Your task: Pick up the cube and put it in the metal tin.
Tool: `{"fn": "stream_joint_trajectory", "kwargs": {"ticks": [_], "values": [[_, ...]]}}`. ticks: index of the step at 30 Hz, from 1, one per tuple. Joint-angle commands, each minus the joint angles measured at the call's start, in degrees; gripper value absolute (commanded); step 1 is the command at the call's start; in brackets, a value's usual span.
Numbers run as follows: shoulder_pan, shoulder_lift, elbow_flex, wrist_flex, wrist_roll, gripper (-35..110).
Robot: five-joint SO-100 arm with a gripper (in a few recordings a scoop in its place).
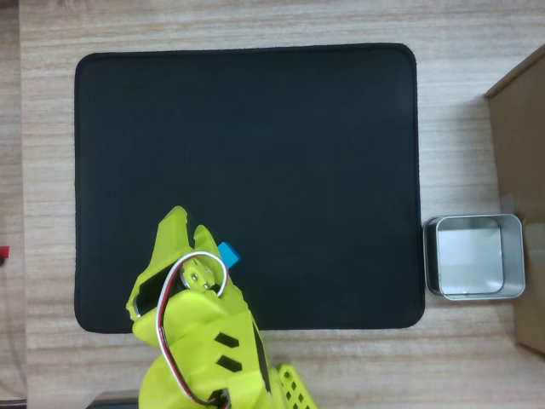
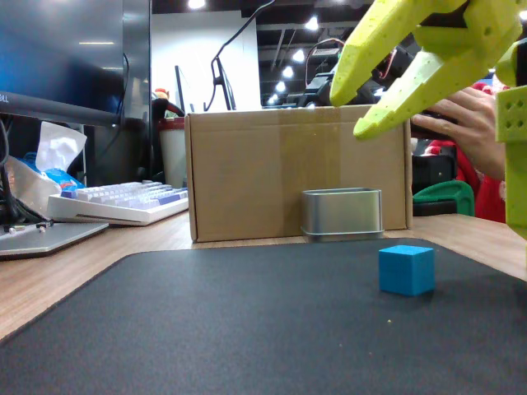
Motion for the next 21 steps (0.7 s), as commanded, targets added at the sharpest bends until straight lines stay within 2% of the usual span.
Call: {"fn": "stream_joint_trajectory", "kwargs": {"ticks": [1,11,16,21], "values": [[-1.2,-4.0,-0.9,1.3,-0.7,11],[1.7,-23.6,-11.9,3.0,-3.0,12],[3.2,-31.3,-13.6,3.3,-10.8,12],[3.6,-35.9,-17.1,9.3,-17.3,13]]}}
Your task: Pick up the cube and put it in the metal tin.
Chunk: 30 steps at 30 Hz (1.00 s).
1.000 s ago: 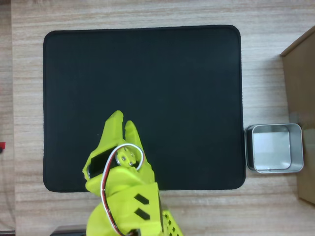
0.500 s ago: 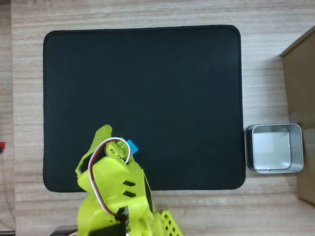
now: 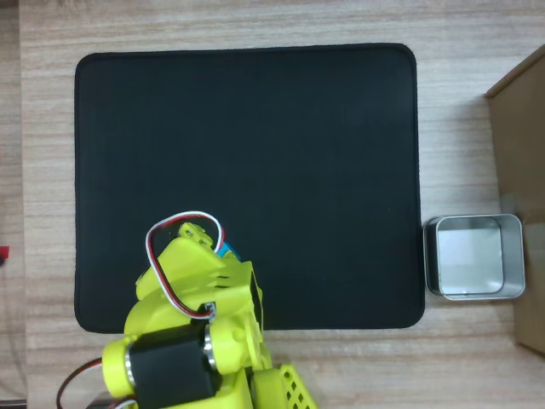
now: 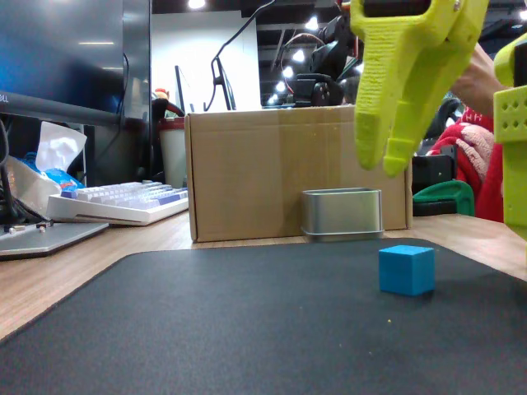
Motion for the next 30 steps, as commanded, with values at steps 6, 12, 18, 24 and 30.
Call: {"fn": "stream_joint_trajectory", "kwargs": {"ticks": [6,12,18,24,30], "values": [[2.5,-5.2,-1.0,2.9,-6.2,13],[3.1,-8.8,1.6,0.3,-7.9,18],[2.5,-12.7,4.4,-3.2,-9.3,24],[2.1,-15.4,7.6,-8.3,-10.0,27],[1.8,-15.6,11.3,-13.8,-9.7,27]]}}
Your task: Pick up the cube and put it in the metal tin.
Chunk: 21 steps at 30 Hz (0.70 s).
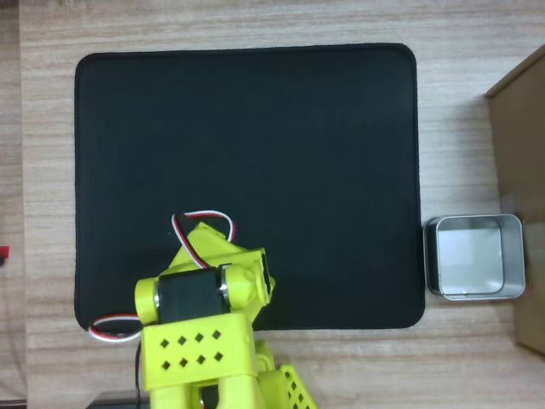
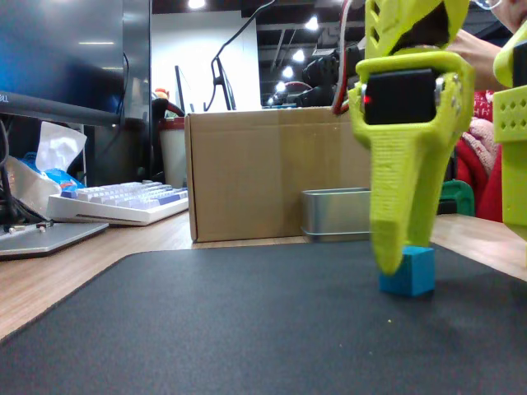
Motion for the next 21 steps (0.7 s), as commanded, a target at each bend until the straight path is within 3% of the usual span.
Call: {"fn": "stream_joint_trajectory", "kwargs": {"ticks": [1,8,17,21], "values": [[-0.7,0.4,1.4,-0.9,0.1,27],[-0.4,1.6,4.6,-5.0,1.4,25],[-1.1,2.1,6.5,-6.9,1.2,0],[-0.8,2.2,7.5,-9.1,2.4,0]]}}
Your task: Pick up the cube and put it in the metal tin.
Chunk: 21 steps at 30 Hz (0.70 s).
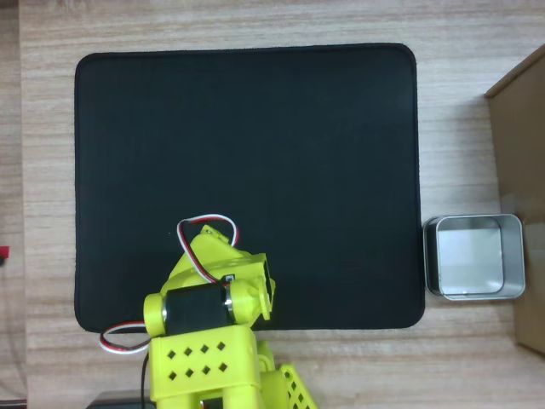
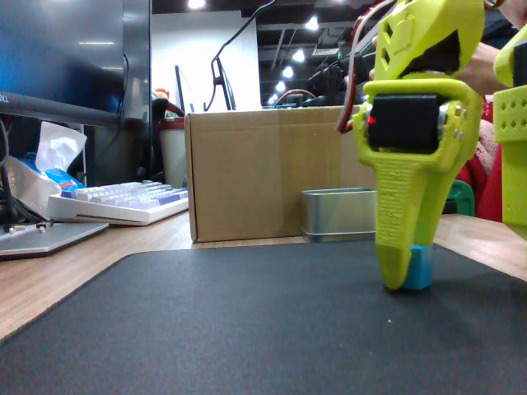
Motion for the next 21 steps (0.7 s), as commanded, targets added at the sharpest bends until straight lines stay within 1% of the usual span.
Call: {"fn": "stream_joint_trajectory", "kwargs": {"ticks": [1,11,21], "values": [[-0.7,0.8,0.1,-0.8,0.9,0],[2.5,12.0,-3.0,0.3,8.3,0],[12.7,26.5,-6.1,1.4,15.0,0]]}}
